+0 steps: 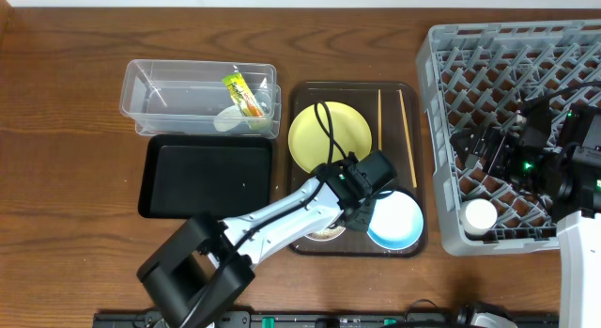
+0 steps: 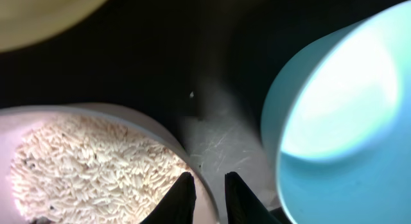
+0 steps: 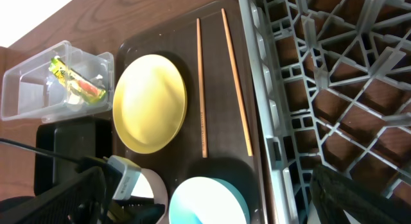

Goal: Sort waste into correct bins and load items into the dishwasher rack
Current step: 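Grasp the pink bowl of rice with the left gripper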

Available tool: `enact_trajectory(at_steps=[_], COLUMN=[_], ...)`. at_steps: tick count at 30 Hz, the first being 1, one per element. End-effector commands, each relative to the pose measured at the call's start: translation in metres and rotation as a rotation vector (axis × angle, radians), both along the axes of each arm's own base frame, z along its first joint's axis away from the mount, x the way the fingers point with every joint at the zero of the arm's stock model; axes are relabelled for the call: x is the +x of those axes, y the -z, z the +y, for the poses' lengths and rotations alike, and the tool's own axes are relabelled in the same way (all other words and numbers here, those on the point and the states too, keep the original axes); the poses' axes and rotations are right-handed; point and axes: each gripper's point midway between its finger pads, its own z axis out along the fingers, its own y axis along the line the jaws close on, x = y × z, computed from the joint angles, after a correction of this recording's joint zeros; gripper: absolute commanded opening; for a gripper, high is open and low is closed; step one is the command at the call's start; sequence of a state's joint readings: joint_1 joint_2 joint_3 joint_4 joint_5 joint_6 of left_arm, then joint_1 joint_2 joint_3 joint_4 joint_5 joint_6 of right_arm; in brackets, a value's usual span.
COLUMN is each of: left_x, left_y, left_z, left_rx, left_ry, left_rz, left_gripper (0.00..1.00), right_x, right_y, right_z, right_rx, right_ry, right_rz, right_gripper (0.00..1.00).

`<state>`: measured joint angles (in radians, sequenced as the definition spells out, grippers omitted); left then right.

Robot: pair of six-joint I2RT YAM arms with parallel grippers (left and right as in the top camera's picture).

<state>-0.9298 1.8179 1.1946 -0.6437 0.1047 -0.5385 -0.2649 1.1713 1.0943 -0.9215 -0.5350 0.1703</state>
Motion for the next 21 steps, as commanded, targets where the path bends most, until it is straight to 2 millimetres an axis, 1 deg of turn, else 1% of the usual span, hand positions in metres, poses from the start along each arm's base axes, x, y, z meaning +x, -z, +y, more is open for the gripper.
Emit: enact_trajectory(at_steps=[1, 2, 4, 6, 8, 10, 14, 17, 19, 21], left_x=[-0.005, -0.005, -0.006, -0.004, -0.001, 0.005, 0.019, 0.029, 0.032, 0.034], left_y=[0.020, 0.023, 0.024, 0.020, 0.008, -0.013, -0.067, -0.104, -0.119, -0.132], left_z=[0.009, 0.010, 0.011, 0.010, 0.011, 0.011, 0.019, 0.040, 0.056, 0.068], left_rx=[0.058, 0.065, 0.069, 0.061, 0.050, 0.028, -0.053, -0.122, -0.170, -0.247], left_ry=[-0.026, -0.026, -0.025, -0.028, -0.037, -0.043, 0.002, -0.037, -0.081, -0.075], left_rz=[0.034, 0.040, 0.042, 0.036, 0.029, 0.012, -0.081, -0.121, -0.104, -0.072], left_gripper=[0.19, 0.14, 0.07, 0.06, 0.06, 0.06, 0.06, 0.06, 0.06, 0.06], right_x=[0.002, 0.002, 0.002, 0.002, 0.002, 0.002, 0.002, 0.002, 0.002, 0.002], right_y=[-0.006, -0.006, -0.006, -0.006, -0.006, -0.006, -0.006, -0.006, -0.006, -0.006], right_z=[0.004, 0.004, 0.004, 0.004, 0.004, 0.004, 0.004, 0.004, 0.004, 0.004], right_rx=[-0.006, -0.006, -0.006, -0.006, -0.006, -0.006, -0.006, -0.006, -0.006, -0.006], right_ry=[-0.029, -0.029, -0.029, -0.029, -0.029, -0.029, -0.029, -0.029, -0.029, -0.029], right_rz=[-0.025, -0.025, -0.025, -0.025, -0.025, -0.025, -0.025, -0.025, -0.025, -0.025], right_gripper=[0.99, 0.99, 0.99, 0.99, 0.99, 0.99, 0.99, 0.99, 0.99, 0.99])
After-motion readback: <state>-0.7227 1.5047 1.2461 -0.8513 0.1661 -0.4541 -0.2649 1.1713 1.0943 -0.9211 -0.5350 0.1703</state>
